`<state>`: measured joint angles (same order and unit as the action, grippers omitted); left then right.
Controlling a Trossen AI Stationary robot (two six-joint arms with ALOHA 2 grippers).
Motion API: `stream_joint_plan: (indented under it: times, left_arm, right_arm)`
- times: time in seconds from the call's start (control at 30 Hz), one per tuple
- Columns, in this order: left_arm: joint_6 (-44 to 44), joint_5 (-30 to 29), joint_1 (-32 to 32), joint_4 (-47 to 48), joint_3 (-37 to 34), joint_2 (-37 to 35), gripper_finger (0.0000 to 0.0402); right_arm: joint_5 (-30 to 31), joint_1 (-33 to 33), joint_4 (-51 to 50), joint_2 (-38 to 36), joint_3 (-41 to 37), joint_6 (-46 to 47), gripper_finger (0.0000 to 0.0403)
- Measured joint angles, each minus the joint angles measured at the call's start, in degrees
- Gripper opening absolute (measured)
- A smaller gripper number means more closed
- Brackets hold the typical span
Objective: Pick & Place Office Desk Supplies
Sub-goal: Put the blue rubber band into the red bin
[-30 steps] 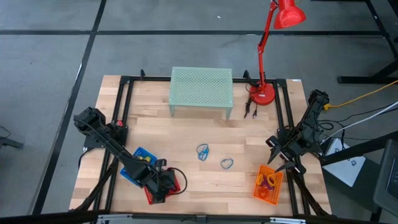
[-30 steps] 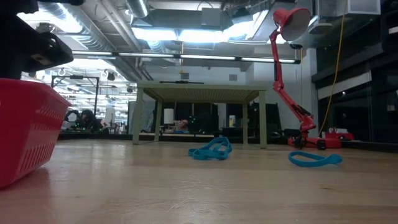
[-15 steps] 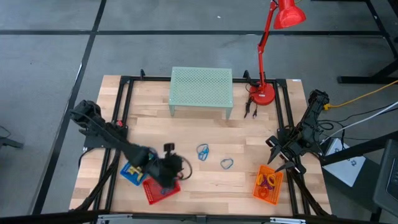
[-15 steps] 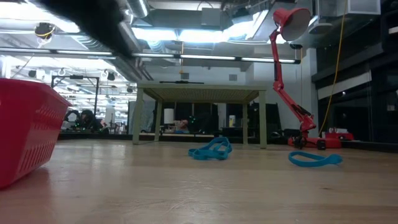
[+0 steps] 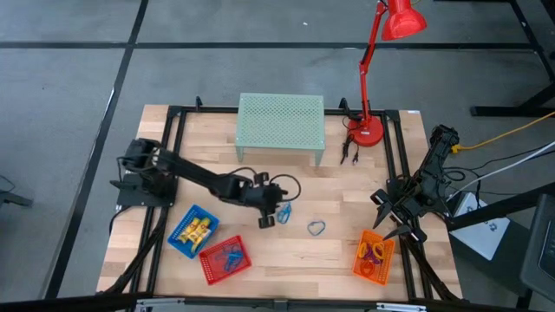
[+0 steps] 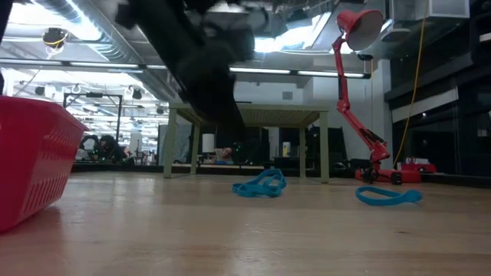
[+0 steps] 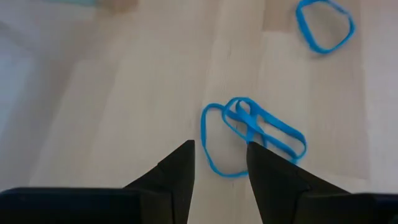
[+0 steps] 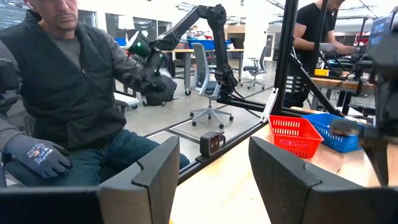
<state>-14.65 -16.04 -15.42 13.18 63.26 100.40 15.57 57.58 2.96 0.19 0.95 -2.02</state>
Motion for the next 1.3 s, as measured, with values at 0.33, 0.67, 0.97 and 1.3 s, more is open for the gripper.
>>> stream_joint_plan:
  times: [0.33, 0.67, 0.97, 1.3]
  left_arm:
    - [0.49, 3.22, 3.06, -3.85, 0.17, 10.15, 0.0143]
    - [3.19, 5.43, 3.58, -3.14, 0.20, 11.19, 0.0088]
    - [2.33, 5.05, 3.95, 2.65, 0.15, 10.79, 0.0003]
    - [-2.79, -10.76, 1.57, 21.40, -0.04, -5.39, 0.0003]
  right_arm:
    - [0.00, 0.02, 0.01, 0.00, 0.00, -0.02, 0.0194]
    - [0.00, 0.02, 0.02, 0.00, 0.00, -0.02, 0.0194]
    - [0.00, 0.02, 0.00, 0.00, 0.00, -0.02, 0.0194]
    - [0.00, 0.02, 0.02, 0.00, 0.00, -0.01, 0.0195]
